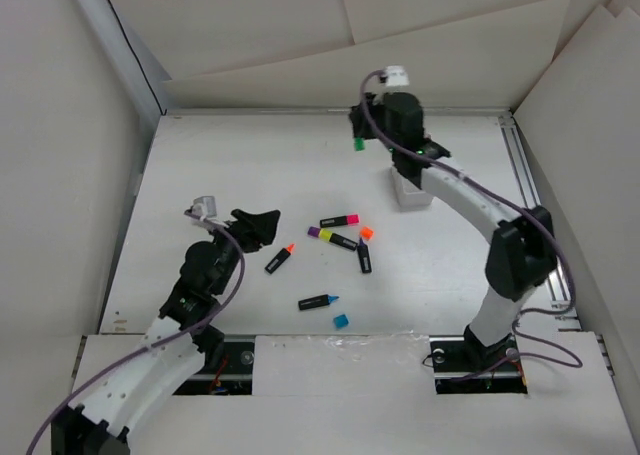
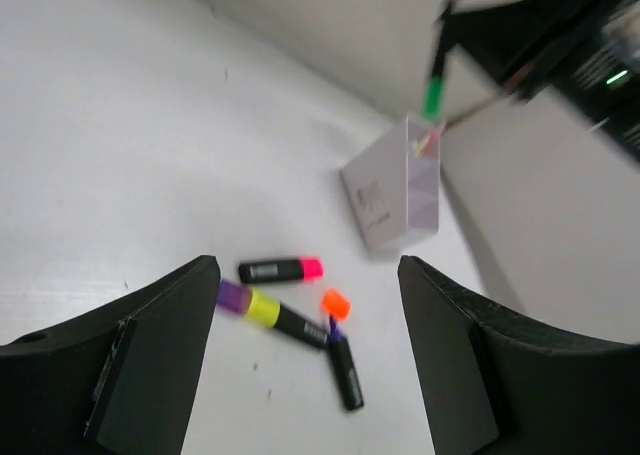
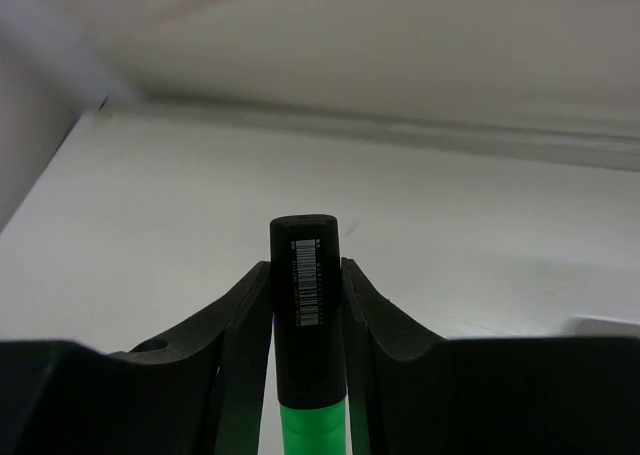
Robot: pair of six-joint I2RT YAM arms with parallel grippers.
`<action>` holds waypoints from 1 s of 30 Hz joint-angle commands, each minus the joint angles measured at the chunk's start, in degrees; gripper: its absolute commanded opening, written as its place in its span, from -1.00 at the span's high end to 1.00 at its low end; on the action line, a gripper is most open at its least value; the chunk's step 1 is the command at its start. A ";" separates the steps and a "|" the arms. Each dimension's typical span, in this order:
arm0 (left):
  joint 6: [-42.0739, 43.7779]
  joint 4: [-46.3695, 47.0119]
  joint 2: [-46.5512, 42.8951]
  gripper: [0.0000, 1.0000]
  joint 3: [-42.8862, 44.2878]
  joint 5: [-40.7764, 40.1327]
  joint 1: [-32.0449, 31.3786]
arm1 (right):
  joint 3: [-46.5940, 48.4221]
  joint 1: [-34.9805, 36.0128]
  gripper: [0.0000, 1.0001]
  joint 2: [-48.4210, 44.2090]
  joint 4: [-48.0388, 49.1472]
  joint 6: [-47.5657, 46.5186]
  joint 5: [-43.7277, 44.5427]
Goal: Sort the stationery into containers
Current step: Pick up the pen from the center of the board, then place the pen in the storage box.
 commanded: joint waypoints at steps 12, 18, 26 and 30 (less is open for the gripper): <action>3.43 11.07 21.89 -0.39 5.62 18.86 0.28 | -25.77 -12.48 0.94 -14.58 24.03 10.15 48.20; 4.48 9.58 26.81 -0.41 8.07 19.38 0.28 | -24.45 -11.95 1.00 -8.34 25.18 9.09 54.46; 5.01 9.57 27.96 -0.41 8.60 19.38 0.28 | -21.20 -10.37 1.00 -2.19 27.29 5.75 58.42; 5.01 9.57 28.48 -0.41 8.60 19.38 0.28 | -19.01 -9.32 1.00 0.02 27.29 5.75 61.75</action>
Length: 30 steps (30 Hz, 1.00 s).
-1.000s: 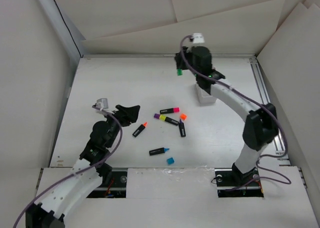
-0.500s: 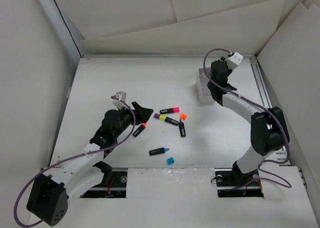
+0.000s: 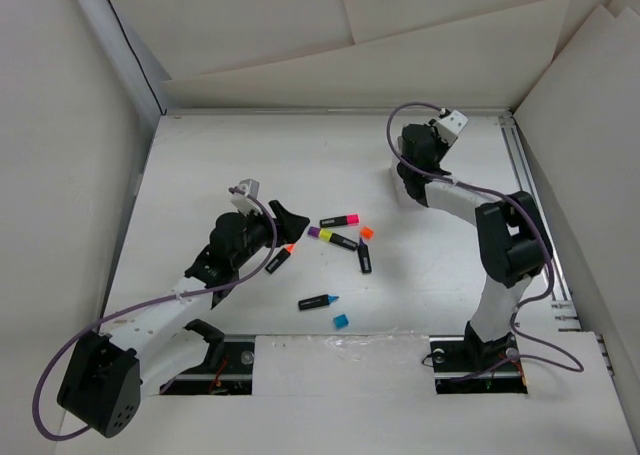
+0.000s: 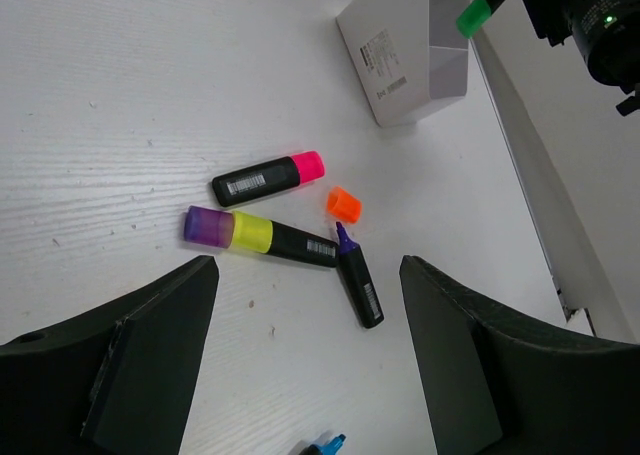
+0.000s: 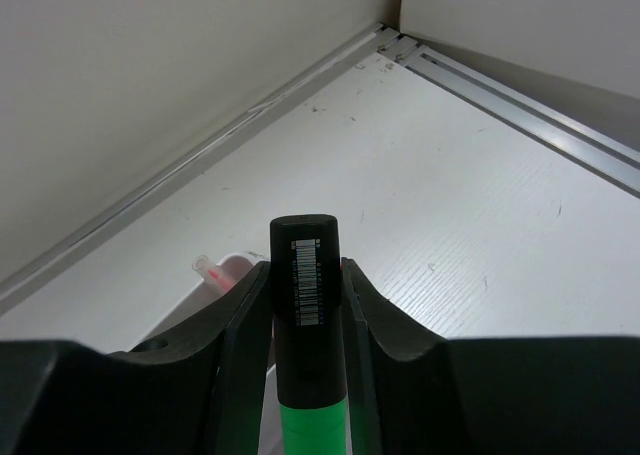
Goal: Sort the stationery into containers
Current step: Place the pen in the storage box.
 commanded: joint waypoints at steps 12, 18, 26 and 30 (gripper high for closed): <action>1.07 2.05 -0.52 -0.41 2.83 1.51 0.28 | 9.79 5.41 1.00 6.83 3.84 -4.37 16.05; 1.07 2.05 -1.13 -0.41 2.83 1.51 0.28 | 12.95 7.53 0.92 9.98 3.84 -7.27 21.42; 1.07 1.52 -2.28 -0.41 2.31 0.98 0.28 | 15.24 8.67 0.86 12.37 3.84 -11.05 24.14; 1.07 1.52 -2.89 -0.41 2.31 0.98 0.28 | 15.24 8.67 0.73 12.37 3.84 -11.05 24.14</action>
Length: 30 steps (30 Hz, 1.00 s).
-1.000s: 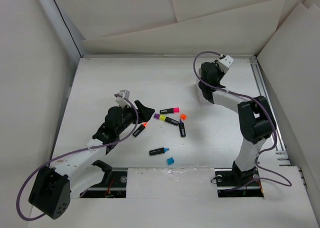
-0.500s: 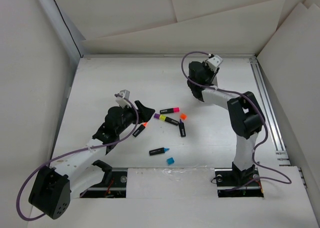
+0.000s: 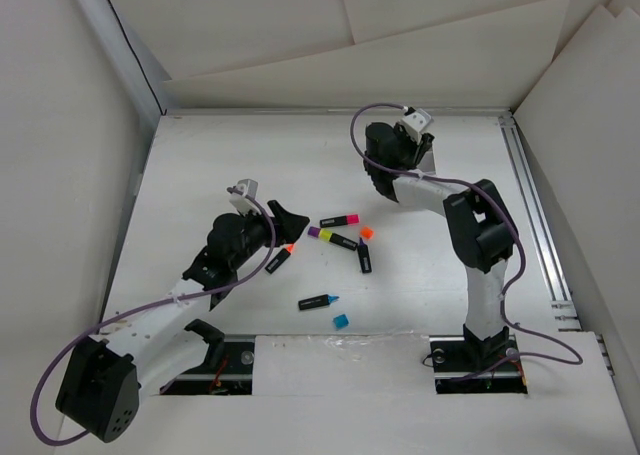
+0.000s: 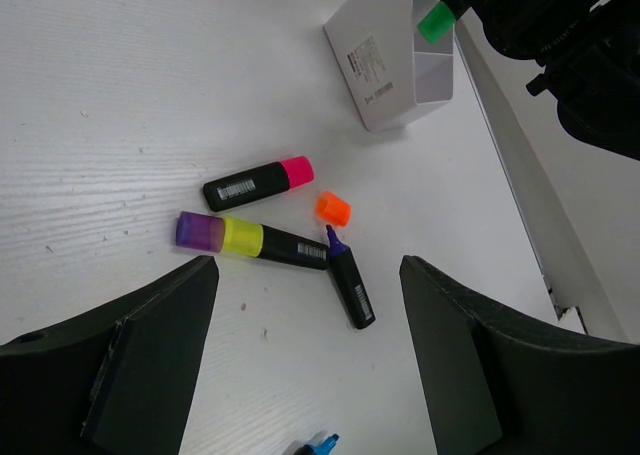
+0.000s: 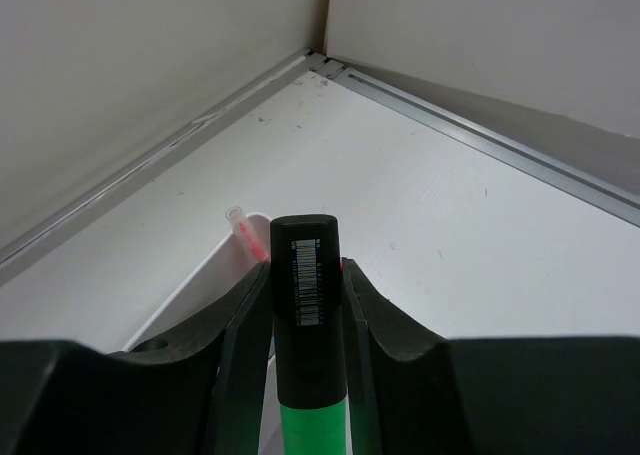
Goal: Sort the stationery into containers
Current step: Place the pen in the storage box.
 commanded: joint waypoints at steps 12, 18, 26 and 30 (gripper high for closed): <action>1.03 1.72 -1.41 -0.41 2.31 0.43 0.28 | 1.93 1.09 0.38 0.10 2.38 -1.48 2.22; 1.03 1.72 -1.41 -0.41 2.31 0.43 0.28 | 1.40 1.09 0.16 -0.42 2.38 -1.48 1.70; 1.03 1.72 -1.41 -0.41 1.78 -0.09 0.28 | -0.18 1.09 0.06 -0.95 2.38 -1.48 1.70; 1.03 1.72 -1.41 -0.41 1.78 -0.09 0.28 | -2.36 1.70 0.06 -5.50 2.38 -1.48 1.70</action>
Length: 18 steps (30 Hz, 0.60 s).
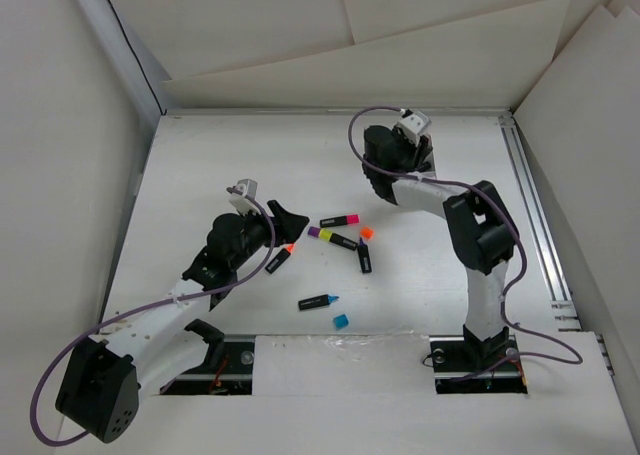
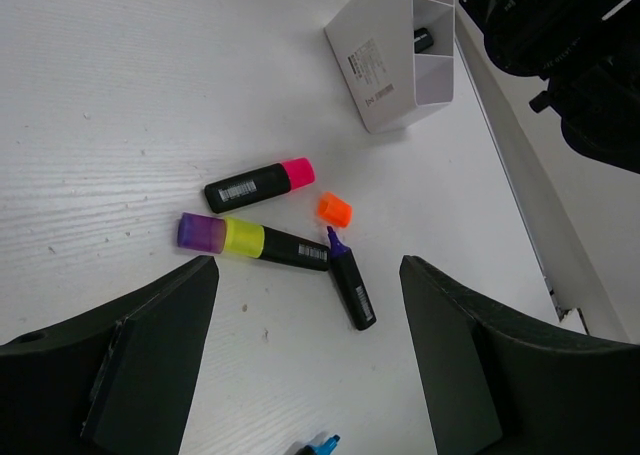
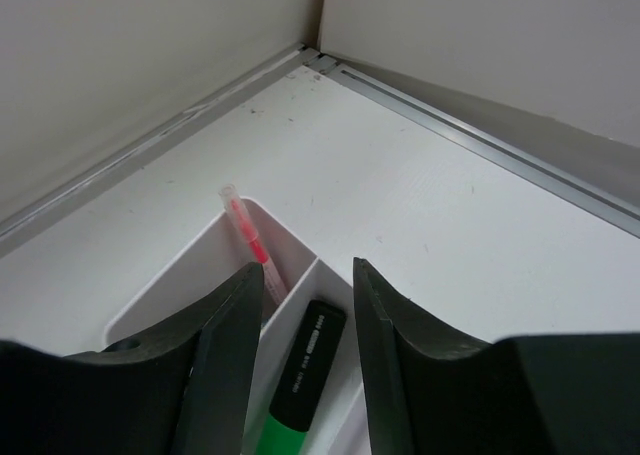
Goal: Sort the stationery into containers
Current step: Place the pen in the storage box, then pick up the pen from the center of the board.
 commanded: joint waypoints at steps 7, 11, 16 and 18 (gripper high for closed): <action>0.33 2.34 -1.01 -0.41 1.78 0.12 0.28 | -7.04 9.21 0.57 -18.97 -13.51 4.39 -11.92; -0.20 1.72 -2.42 -0.41 1.26 -1.63 0.28 | -10.02 14.31 1.00 -24.42 -22.61 7.57 -38.69; -1.43 -2.31 -8.12 -0.41 0.20 -8.90 0.28 | -14.07 19.06 0.94 -26.38 -26.13 5.81 -66.49; -2.04 -3.02 -11.64 -0.41 -0.33 -10.42 0.28 | -15.21 21.17 0.55 -26.38 -29.81 5.81 -68.10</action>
